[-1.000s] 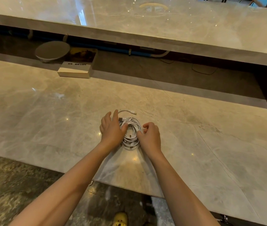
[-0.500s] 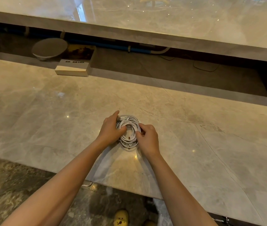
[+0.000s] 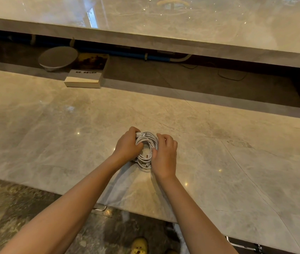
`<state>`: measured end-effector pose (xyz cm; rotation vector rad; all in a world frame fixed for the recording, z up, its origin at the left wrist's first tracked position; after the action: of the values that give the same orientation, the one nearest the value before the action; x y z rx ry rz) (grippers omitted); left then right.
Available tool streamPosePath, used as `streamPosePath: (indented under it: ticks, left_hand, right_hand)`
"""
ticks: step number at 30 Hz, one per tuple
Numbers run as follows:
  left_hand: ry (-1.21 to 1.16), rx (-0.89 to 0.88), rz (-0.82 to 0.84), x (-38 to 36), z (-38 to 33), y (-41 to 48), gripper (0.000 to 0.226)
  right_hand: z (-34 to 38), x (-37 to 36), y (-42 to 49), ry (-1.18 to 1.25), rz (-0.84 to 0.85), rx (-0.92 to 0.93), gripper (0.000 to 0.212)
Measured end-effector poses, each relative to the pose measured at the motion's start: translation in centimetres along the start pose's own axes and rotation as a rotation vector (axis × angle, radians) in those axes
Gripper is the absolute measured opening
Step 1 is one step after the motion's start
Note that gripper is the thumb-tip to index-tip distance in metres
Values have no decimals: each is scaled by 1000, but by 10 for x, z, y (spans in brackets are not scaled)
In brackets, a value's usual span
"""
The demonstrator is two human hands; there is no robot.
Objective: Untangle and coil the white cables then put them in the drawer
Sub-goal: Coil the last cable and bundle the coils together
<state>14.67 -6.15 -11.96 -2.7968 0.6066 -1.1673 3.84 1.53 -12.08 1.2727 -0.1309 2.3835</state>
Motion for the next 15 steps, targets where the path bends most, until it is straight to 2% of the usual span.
streamPosePath:
  ticks: [3,6,10,15]
  left_hand:
    - [-100,-51,-42,4,-1,-6,34]
    - [-226,-50,-89,11,-3,-13,29]
    - [-436,0,-106,16,-18,-19,19]
    - [-508,-31,63,-7,-47,-24,29]
  right_hand:
    - [-1,-4,8,72,210,9,55]
    - [-2,5,13,298,392,-50,52]
    - [1,36,18,691,372,-137,32]
    - [-23,66,6,694,253,-266,26]
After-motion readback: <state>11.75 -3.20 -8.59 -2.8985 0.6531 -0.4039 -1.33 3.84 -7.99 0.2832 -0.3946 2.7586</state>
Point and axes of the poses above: each hand's wrist, its own y-axis towards the middle knuckle, its own x-axis out of the back of the hand, z = x × y, the point moved 7 cm from there along y, towards the middle knuckle, and after that the axes turned 5 degrees about -y, right-handed, at the moved point
